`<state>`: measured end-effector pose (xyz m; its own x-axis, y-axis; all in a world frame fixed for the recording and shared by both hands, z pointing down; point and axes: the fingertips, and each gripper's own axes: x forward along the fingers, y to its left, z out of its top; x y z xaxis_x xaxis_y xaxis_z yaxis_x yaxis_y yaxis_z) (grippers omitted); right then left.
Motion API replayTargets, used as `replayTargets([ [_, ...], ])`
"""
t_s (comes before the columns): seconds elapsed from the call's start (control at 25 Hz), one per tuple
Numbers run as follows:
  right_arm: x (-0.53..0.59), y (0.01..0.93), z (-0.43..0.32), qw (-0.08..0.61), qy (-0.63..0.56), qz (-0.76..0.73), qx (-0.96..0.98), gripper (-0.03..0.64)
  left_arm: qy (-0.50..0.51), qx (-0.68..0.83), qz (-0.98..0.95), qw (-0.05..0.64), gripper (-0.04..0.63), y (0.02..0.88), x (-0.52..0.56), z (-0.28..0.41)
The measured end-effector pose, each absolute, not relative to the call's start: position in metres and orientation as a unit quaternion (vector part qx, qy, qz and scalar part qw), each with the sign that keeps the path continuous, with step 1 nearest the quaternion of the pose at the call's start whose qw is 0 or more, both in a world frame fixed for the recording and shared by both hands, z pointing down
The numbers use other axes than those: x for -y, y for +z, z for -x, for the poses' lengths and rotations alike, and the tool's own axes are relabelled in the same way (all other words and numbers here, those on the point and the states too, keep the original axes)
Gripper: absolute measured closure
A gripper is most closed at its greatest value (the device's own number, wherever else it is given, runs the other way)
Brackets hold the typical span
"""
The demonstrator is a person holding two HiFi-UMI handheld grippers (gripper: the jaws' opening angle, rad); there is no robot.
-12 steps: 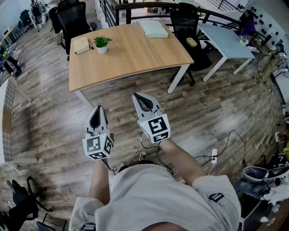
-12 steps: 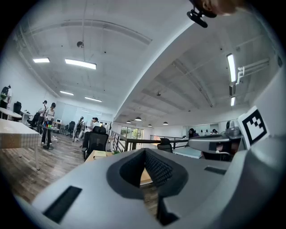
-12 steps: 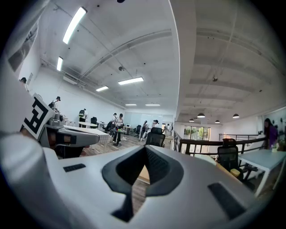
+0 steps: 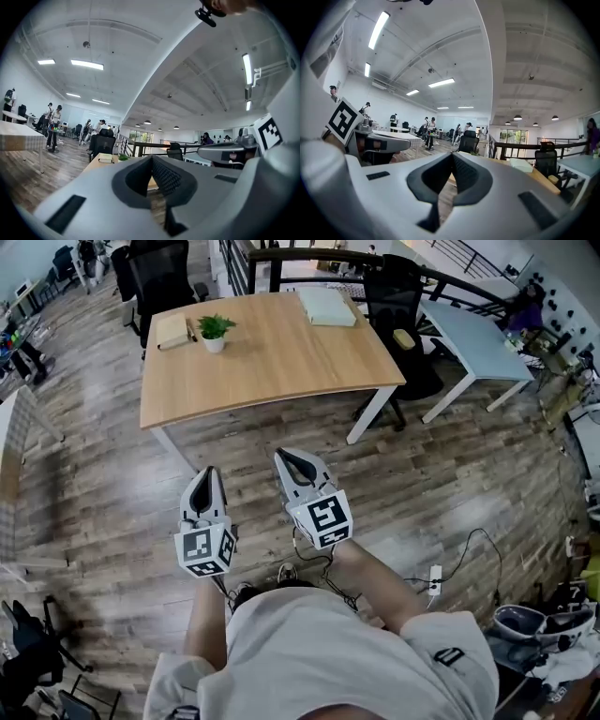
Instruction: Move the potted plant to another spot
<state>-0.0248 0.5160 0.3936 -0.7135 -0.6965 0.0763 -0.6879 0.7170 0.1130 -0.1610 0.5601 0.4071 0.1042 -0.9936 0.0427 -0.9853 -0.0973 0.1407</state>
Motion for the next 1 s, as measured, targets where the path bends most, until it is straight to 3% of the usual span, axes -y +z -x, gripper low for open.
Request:
replayTargets([
  [0.2, -0.512, 0.419, 0.005, 0.071, -0.023, -0.357, 0.931, 0.612, -0.002, 0.657, -0.751, 0.067, 0.583, 0.427, -0.564, 0.134],
  [0.32, -0.505, 0.435, 0.003, 0.082, -0.007, -0.346, 0.935, 0.533, -0.001, 0.657, -0.749, 0.080, 0.583, 0.436, -0.559, 0.134],
  [1.0, -0.398, 0.472, 0.080, 0.120, 0.019, -0.338, 0.933, 0.435, 0.002, 0.663, -0.742, 0.099, 0.583, 0.463, -0.449, 0.211],
])
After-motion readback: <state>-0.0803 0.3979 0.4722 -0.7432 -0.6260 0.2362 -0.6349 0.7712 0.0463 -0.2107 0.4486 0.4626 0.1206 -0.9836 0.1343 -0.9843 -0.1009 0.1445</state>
